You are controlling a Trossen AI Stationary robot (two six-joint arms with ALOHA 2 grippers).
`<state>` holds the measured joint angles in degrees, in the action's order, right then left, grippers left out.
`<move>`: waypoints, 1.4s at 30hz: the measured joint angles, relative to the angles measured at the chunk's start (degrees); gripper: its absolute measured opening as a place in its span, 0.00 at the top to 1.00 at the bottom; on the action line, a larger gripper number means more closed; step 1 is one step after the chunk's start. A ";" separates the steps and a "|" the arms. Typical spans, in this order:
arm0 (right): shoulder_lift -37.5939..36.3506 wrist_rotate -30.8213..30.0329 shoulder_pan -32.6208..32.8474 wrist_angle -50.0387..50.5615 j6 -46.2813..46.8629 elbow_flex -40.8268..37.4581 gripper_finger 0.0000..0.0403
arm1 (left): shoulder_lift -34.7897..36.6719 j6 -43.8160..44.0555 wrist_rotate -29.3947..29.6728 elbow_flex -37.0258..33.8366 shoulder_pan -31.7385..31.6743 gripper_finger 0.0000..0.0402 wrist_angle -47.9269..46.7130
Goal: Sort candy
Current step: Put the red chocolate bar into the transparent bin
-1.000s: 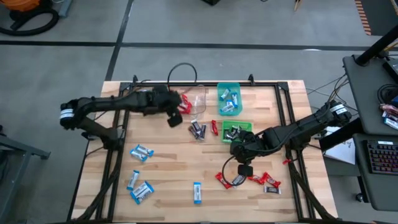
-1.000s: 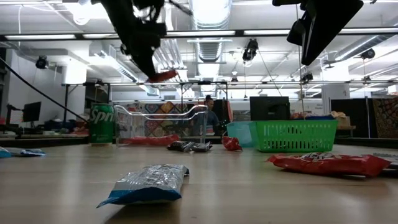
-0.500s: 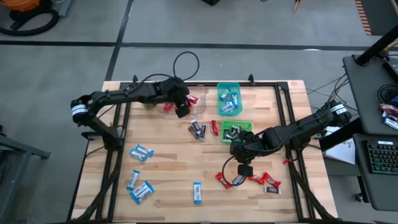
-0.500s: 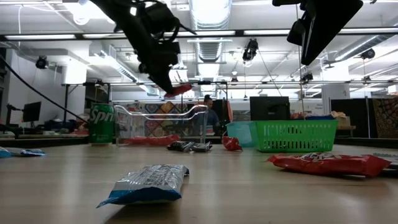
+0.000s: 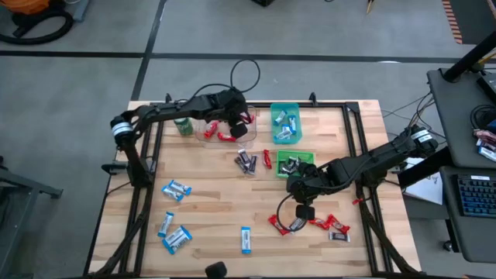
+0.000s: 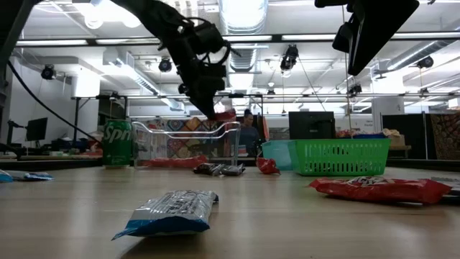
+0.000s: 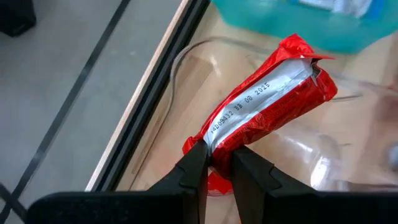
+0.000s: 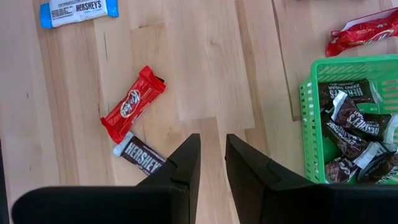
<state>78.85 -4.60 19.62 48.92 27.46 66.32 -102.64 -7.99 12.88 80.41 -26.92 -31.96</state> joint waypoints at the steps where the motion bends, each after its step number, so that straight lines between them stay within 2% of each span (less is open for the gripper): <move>1: 0.00 0.00 0.00 0.01 0.00 0.00 0.84 | -0.65 0.11 0.02 0.21 -0.30 0.90 -0.05; 11: 0.00 -0.05 0.00 -0.24 -0.04 0.00 0.84 | -4.04 3.09 0.21 0.44 -1.39 0.90 -1.98; 15: 0.00 -0.11 0.00 -0.43 -0.07 0.00 0.84 | -4.55 4.02 2.75 0.43 -1.51 0.90 -2.07; 23: 0.00 -0.17 0.00 -0.43 -0.02 0.00 0.84 | -5.87 4.23 3.04 0.39 -1.53 0.90 -2.03; 42: 0.00 -0.17 0.00 -0.41 0.00 0.00 0.84 | -8.16 4.02 3.04 0.34 -1.53 0.78 -2.62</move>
<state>78.85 -4.78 19.62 48.51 27.46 66.32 -110.80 -3.97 15.92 80.75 -28.45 -34.58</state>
